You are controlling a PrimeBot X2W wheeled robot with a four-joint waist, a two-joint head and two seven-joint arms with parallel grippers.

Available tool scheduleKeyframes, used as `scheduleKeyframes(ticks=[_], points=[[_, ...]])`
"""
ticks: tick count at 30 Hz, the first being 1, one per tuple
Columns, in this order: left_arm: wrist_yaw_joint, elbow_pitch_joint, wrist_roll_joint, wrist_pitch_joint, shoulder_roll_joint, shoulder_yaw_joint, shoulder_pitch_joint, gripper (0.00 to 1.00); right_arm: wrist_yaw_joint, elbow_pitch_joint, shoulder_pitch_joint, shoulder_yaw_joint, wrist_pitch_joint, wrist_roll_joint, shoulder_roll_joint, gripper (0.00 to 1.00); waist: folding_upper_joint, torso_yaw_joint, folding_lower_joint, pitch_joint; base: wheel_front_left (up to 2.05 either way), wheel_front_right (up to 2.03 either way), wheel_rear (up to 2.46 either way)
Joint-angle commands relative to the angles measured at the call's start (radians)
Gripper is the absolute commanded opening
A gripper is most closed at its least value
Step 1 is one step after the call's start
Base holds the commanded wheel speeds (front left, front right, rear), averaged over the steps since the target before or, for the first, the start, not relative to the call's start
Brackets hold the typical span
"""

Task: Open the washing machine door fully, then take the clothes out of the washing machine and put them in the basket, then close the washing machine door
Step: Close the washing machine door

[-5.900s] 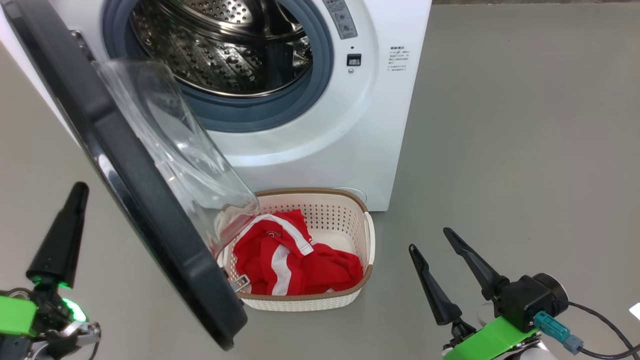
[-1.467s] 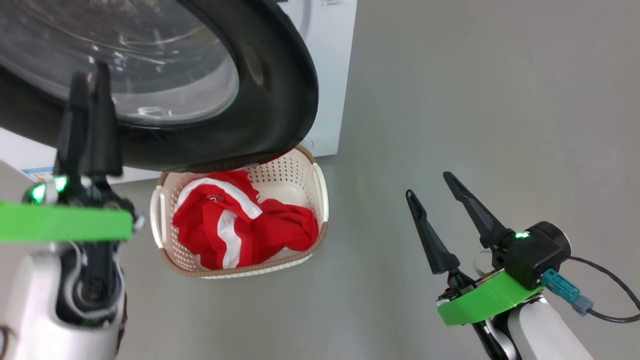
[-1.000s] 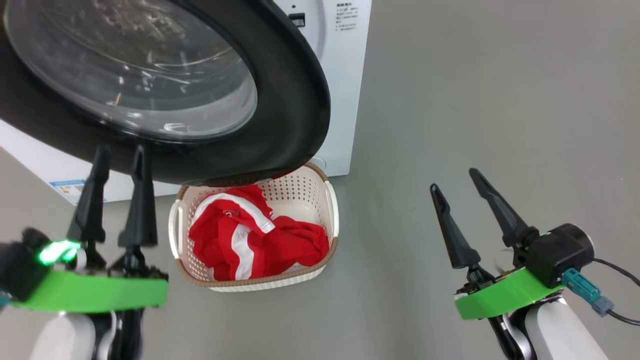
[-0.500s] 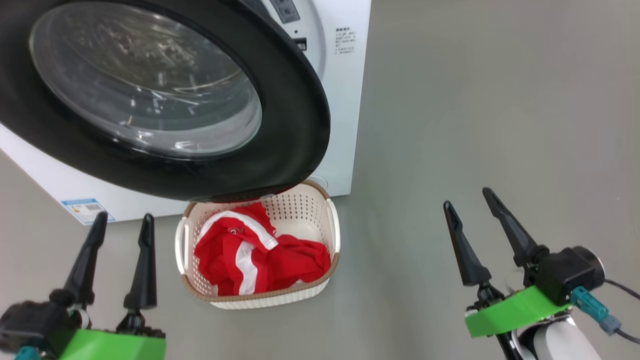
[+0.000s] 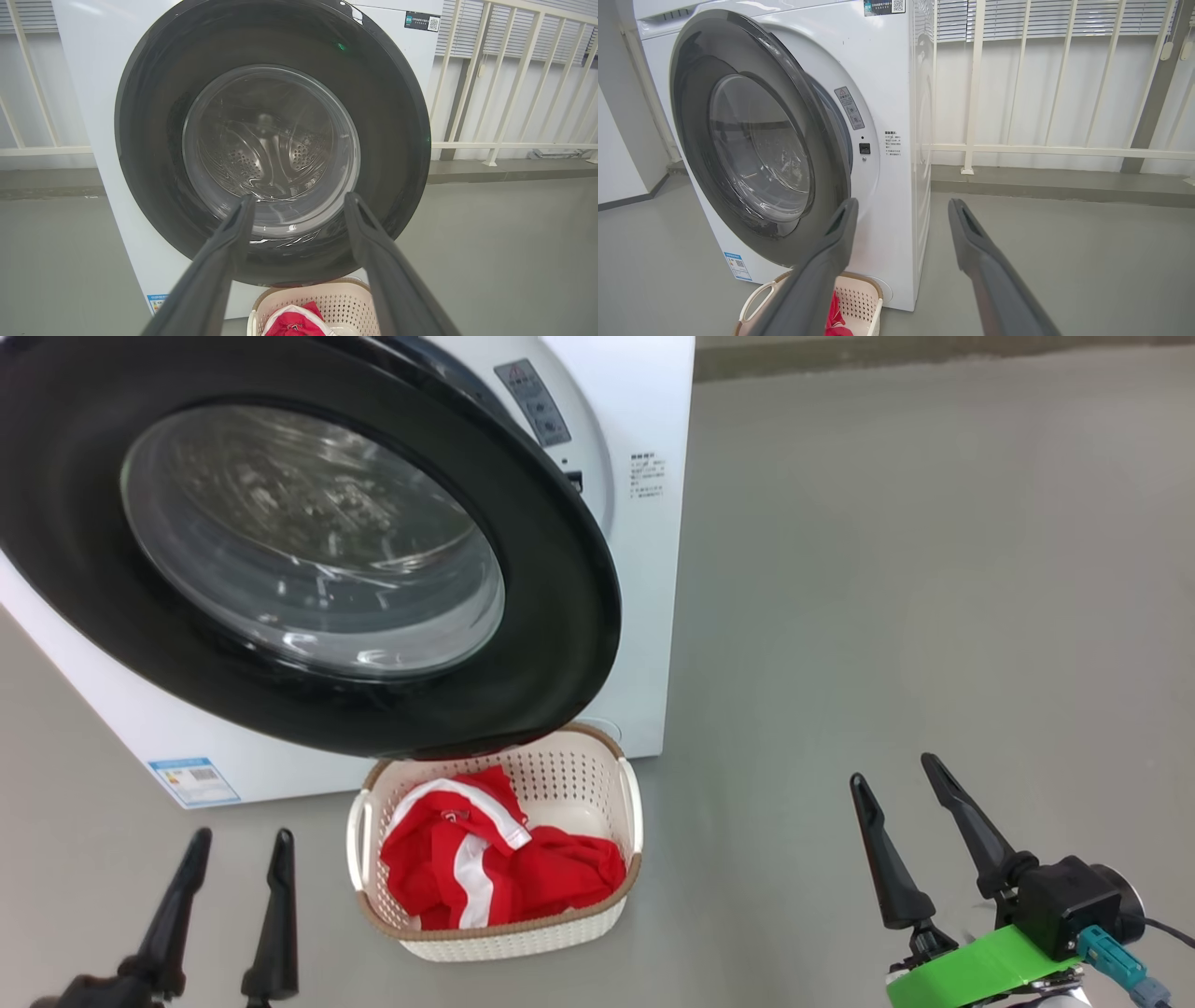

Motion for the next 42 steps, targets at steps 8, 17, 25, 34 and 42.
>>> scheduleKeyframes(ticks=[8, 17, 25, 34, 42], points=[[-0.014, -0.015, 0.048, -0.012, -0.012, 0.059, 0.010, 1.00, 0.006, -0.032, 0.001, 0.010, -0.006, -0.019, -0.001, 1.00, 0.0000, 0.006, 0.0000, -0.021, 0.00, 0.00, 0.00], [-0.020, -0.006, 0.067, -0.012, -0.036, 0.077, 0.036, 1.00, 0.006, -0.033, 0.032, -0.003, -0.006, -0.014, 0.001, 1.00, 0.0000, 0.013, 0.0000, -0.039, 0.00, 0.00, 0.00], [-0.025, 0.000, 0.091, -0.012, -0.036, 0.083, 0.043, 1.00, 0.006, -0.032, 0.043, -0.003, -0.006, -0.012, 0.002, 1.00, 0.0000, 0.016, 0.0000, -0.046, 0.00, 0.00, 0.00], [-0.029, 0.012, 0.104, -0.012, -0.044, 0.082, 0.037, 1.00, 0.006, -0.024, 0.040, -0.004, -0.006, -0.011, 0.003, 1.00, 0.0000, 0.027, 0.0000, -0.048, 0.00, 0.00, 0.00], [-0.031, 0.016, 0.109, -0.012, -0.046, 0.079, 0.034, 1.00, 0.006, -0.023, 0.039, 0.006, -0.006, -0.005, 0.004, 1.00, 0.0000, 0.031, 0.0000, -0.044, 0.00, 0.00, 0.00]])
